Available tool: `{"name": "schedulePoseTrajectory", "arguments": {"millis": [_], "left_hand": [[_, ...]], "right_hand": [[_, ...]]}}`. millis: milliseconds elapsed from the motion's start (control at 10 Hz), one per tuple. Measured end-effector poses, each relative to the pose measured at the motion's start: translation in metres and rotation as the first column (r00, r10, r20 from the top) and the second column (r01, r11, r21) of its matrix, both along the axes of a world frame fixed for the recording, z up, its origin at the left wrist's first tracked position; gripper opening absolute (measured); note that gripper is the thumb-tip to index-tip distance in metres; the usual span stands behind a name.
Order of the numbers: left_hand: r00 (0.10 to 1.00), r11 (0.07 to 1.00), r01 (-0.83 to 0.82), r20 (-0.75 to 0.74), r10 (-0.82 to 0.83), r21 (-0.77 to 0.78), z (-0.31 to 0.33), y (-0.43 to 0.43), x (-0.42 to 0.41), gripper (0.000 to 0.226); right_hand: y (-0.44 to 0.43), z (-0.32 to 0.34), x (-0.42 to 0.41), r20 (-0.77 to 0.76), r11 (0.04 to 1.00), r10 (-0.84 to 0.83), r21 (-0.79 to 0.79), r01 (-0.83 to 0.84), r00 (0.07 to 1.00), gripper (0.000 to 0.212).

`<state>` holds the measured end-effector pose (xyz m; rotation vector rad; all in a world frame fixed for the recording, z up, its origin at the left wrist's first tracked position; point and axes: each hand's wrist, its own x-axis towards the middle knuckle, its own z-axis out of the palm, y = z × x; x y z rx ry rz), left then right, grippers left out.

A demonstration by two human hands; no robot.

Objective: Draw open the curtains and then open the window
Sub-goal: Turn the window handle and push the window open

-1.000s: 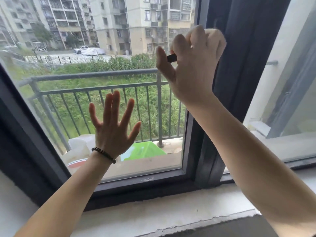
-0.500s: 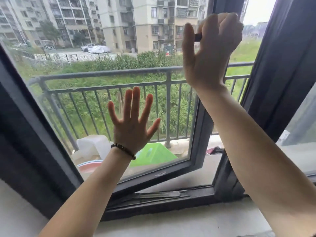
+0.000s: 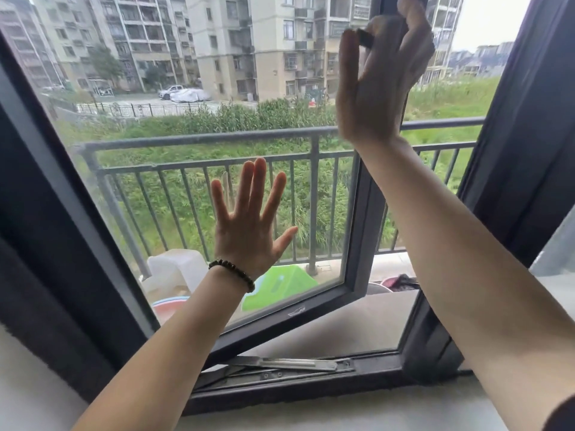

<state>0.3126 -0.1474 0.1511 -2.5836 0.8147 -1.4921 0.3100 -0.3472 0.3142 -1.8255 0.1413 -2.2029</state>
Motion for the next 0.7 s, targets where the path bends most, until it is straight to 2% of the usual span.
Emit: {"name": "schedulePoseTrajectory", "arguments": {"millis": [100, 200, 300, 400, 500, 600, 700], "left_hand": [[0.998, 0.999, -0.048, -0.029, 0.049, 0.018, 0.001, -0.005, 0.012, 0.097], [0.982, 0.986, -0.150, -0.105, 0.157, 0.066, 0.007, -0.013, 0.030, 0.103], [0.958, 0.974, -0.205, -0.181, 0.221, 0.101, 0.010, -0.017, 0.041, 0.113], [0.949, 0.968, -0.214, -0.205, 0.239, 0.134, 0.011, -0.018, 0.040, 0.113], [0.934, 0.964, -0.196, -0.265, 0.239, 0.180, 0.017, -0.014, 0.035, 0.113], [0.930, 0.956, -0.182, -0.277, 0.243, 0.230, 0.021, -0.012, 0.025, 0.111], [0.921, 0.994, -0.046, -0.382, 0.081, 0.099, 0.030, 0.001, 0.006, 0.098]], "right_hand": [[-0.010, 0.005, 0.022, -0.092, 1.000, -0.014, 0.001, 0.014, 0.996, 0.037], [-0.017, 0.015, 0.029, -0.539, 0.998, 0.062, 0.018, -0.062, 0.840, 0.074], [-0.024, 0.014, 0.019, -0.846, 0.994, 0.015, -0.043, -0.096, 0.534, 0.064], [-0.022, -0.012, 0.000, -0.936, 0.993, -0.036, -0.072, -0.092, 0.349, 0.058], [-0.014, -0.024, -0.028, -0.954, 0.989, 0.046, 0.003, -0.145, 0.297, 0.065], [0.002, -0.010, -0.064, -0.883, 0.963, 0.188, 0.081, -0.255, 0.430, 0.058], [0.016, 0.015, -0.136, -0.732, 0.870, 0.401, 0.115, -0.480, 0.551, 0.041]]}}
